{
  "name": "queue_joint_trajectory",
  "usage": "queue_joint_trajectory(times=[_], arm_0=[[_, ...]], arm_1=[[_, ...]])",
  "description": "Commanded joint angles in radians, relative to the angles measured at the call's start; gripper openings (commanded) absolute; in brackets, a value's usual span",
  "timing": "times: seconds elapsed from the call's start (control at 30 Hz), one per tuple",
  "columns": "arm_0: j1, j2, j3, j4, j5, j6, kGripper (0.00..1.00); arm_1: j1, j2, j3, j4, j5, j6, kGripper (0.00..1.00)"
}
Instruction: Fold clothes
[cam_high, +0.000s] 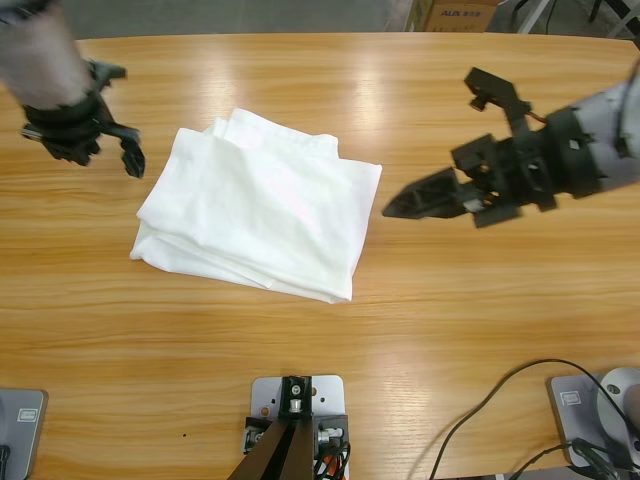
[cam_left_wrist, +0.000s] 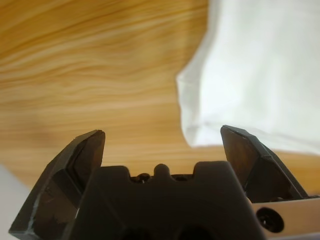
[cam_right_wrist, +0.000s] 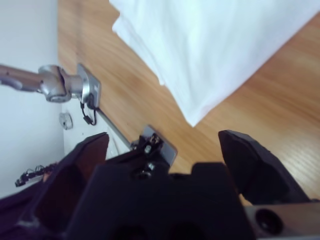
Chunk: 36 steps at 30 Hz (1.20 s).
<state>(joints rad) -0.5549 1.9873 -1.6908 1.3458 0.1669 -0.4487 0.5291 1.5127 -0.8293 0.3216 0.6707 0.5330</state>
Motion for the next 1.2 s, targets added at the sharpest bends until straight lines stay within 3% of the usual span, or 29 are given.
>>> queue_joint_trajectory(times=[0.03,0.27,0.7,0.83,0.93,0.97,1.0,1.03,1.2], arm_0=[[0.087,-0.193,0.153,-0.074,-0.225,0.107,0.899],[0.087,-0.287,0.135,-0.056,-0.227,0.120,0.899],[0.087,-0.298,0.129,-0.025,-0.225,0.123,0.899],[0.087,-0.291,0.129,-0.025,-0.224,0.126,0.899],[0.087,-0.286,0.131,-0.025,-0.224,0.127,0.899],[0.087,-0.286,0.131,-0.025,-0.224,0.128,0.899],[0.087,-0.286,0.131,-0.025,-0.224,0.130,0.899],[0.087,-0.286,0.131,-0.025,-0.224,0.131,0.899],[0.087,-0.289,0.131,-0.025,-0.224,0.131,0.899]], arm_1=[[-0.008,0.189,0.184,-0.353,-0.017,0.124,0.987],[-0.008,0.366,0.331,-0.654,-0.081,0.211,0.987],[0.033,0.466,0.357,-0.789,-0.063,0.248,0.965],[0.096,0.489,0.360,-0.819,-0.072,0.287,0.751],[0.125,0.500,0.364,-0.843,-0.080,0.313,0.691],[0.126,0.499,0.365,-0.843,-0.083,0.318,0.585],[0.126,0.493,0.374,-0.845,-0.095,0.321,0.059],[0.126,0.488,0.380,-0.848,-0.103,0.323,0.000],[0.124,0.474,0.391,-0.851,-0.124,0.322,0.000]])
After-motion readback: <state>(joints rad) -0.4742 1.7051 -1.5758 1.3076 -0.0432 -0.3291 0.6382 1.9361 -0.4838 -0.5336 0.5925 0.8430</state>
